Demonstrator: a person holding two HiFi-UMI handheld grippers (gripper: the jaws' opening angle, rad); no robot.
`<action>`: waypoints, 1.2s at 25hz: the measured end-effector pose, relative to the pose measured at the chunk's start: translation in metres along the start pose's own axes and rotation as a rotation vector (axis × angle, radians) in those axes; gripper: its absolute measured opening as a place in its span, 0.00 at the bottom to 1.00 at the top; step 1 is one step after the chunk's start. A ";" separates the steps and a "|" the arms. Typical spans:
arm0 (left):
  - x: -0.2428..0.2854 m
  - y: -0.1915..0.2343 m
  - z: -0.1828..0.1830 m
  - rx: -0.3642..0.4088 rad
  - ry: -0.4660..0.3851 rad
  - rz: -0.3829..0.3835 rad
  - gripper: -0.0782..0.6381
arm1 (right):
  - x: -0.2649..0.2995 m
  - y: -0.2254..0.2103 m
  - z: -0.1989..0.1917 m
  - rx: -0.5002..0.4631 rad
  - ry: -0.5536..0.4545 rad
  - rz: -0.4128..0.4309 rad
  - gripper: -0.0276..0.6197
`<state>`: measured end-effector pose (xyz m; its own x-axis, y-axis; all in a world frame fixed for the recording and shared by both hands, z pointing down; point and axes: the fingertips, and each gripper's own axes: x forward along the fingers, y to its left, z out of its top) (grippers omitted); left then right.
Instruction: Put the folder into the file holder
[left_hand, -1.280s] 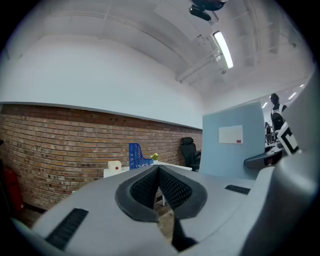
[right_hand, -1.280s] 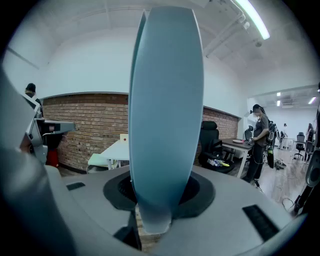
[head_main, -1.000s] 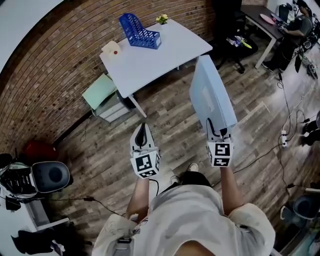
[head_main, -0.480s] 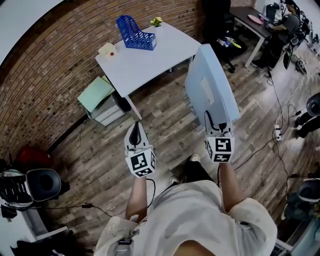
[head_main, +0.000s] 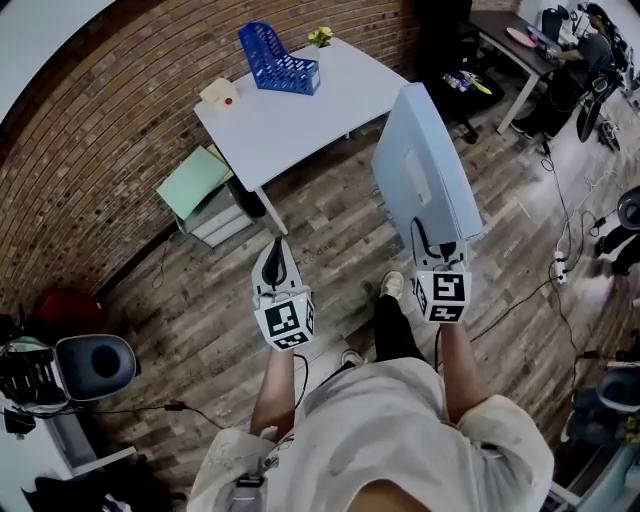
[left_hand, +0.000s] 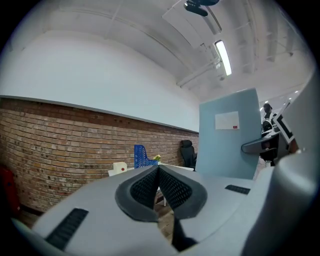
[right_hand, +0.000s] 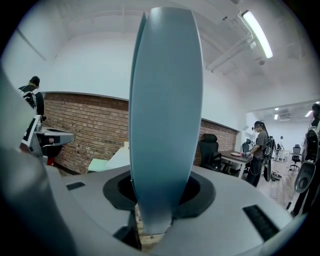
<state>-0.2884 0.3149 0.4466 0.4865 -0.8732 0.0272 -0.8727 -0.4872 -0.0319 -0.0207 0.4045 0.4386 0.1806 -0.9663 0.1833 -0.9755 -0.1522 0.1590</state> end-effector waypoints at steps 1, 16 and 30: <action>0.005 -0.001 -0.001 0.000 0.001 0.000 0.12 | 0.005 -0.002 -0.001 0.000 0.002 0.001 0.28; 0.125 -0.022 -0.003 0.010 0.023 0.058 0.12 | 0.130 -0.072 -0.001 0.036 -0.005 0.045 0.28; 0.273 -0.081 0.016 0.088 0.061 0.106 0.12 | 0.258 -0.169 0.009 0.063 0.010 0.101 0.29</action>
<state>-0.0838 0.1160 0.4402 0.3861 -0.9190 0.0798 -0.9107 -0.3935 -0.1252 0.1894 0.1793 0.4507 0.0818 -0.9753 0.2052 -0.9947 -0.0670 0.0783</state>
